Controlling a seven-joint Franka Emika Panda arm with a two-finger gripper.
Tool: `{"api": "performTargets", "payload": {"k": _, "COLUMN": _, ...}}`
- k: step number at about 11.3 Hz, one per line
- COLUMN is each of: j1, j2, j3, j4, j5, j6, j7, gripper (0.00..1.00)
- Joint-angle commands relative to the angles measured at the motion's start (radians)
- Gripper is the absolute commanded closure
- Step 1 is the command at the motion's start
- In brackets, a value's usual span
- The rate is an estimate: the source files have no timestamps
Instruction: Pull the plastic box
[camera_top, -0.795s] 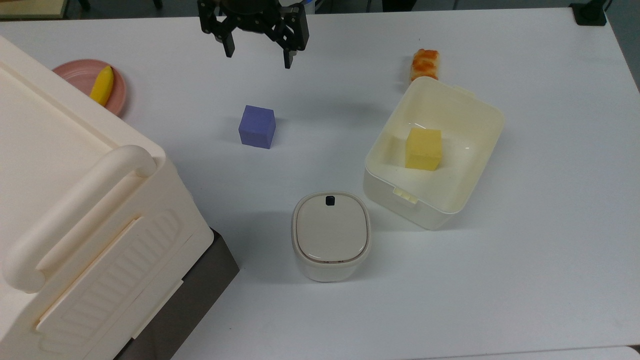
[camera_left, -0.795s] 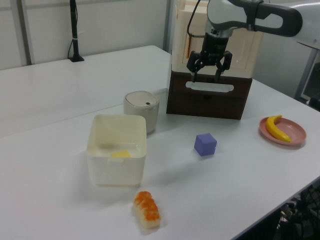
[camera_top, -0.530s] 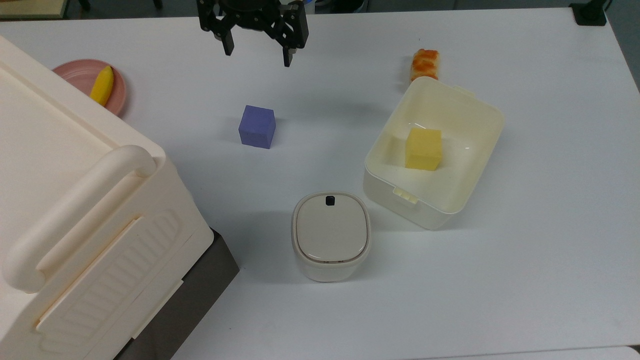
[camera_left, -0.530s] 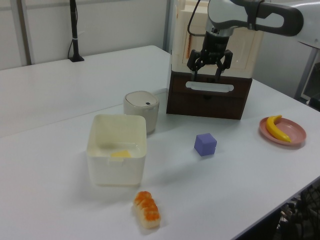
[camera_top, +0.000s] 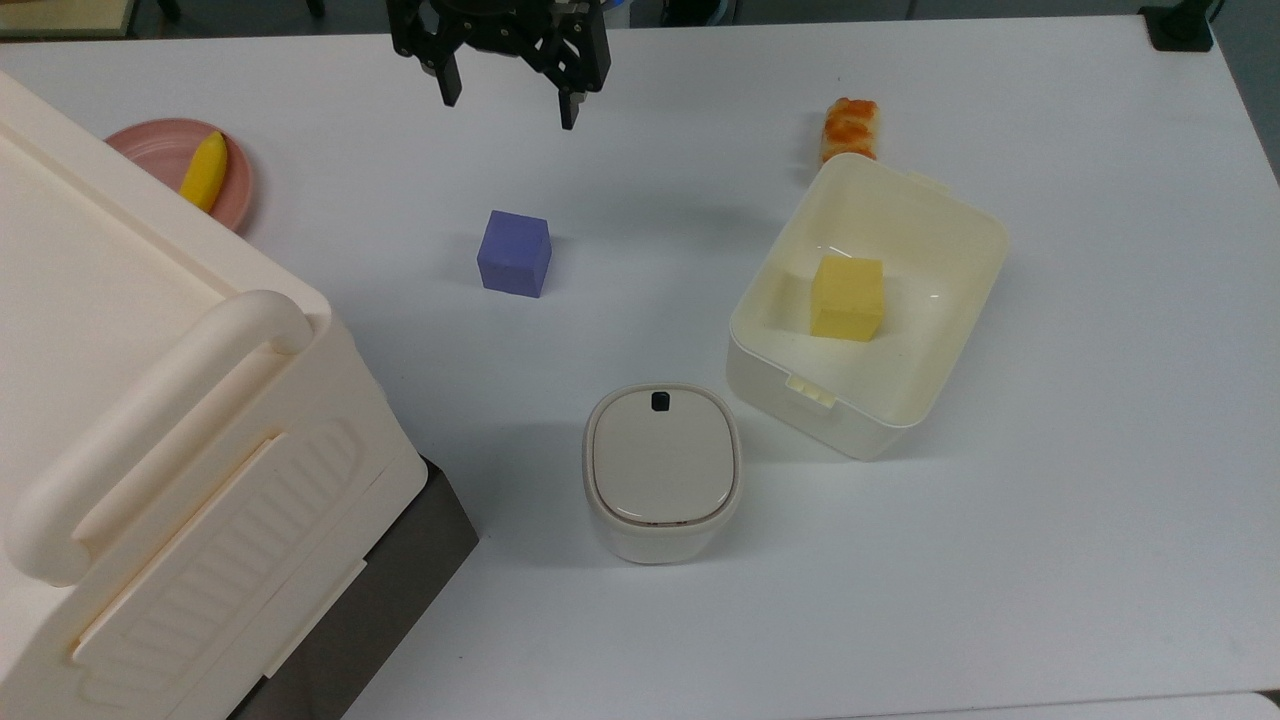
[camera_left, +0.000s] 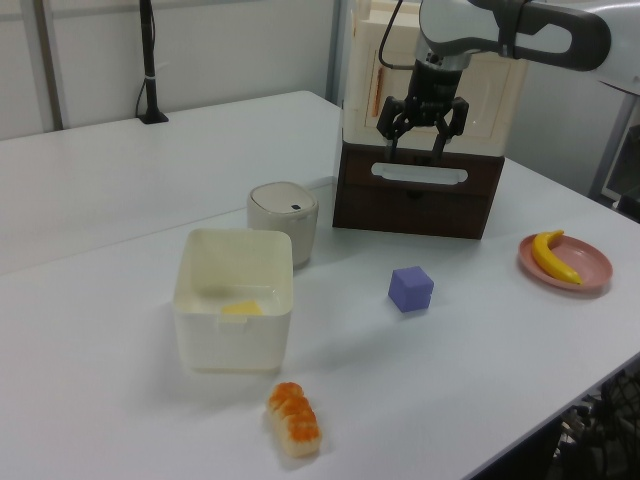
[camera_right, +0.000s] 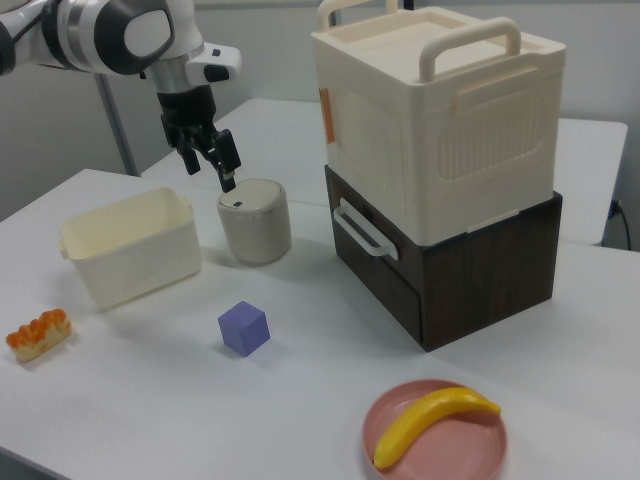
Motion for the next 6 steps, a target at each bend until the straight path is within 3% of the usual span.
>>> {"api": "performTargets", "payload": {"k": 1, "j1": -0.001, "j2": -0.019, "j3": -0.003, "j4": -0.020, "j5": 0.025, "j6": 0.019, "j7": -0.003, "gripper": 0.00}}
{"api": "performTargets", "payload": {"k": 6, "j1": 0.000, "j2": -0.019, "j3": -0.001, "j4": -0.042, "j5": 0.026, "j6": 0.042, "j7": -0.002, "gripper": 0.00}}
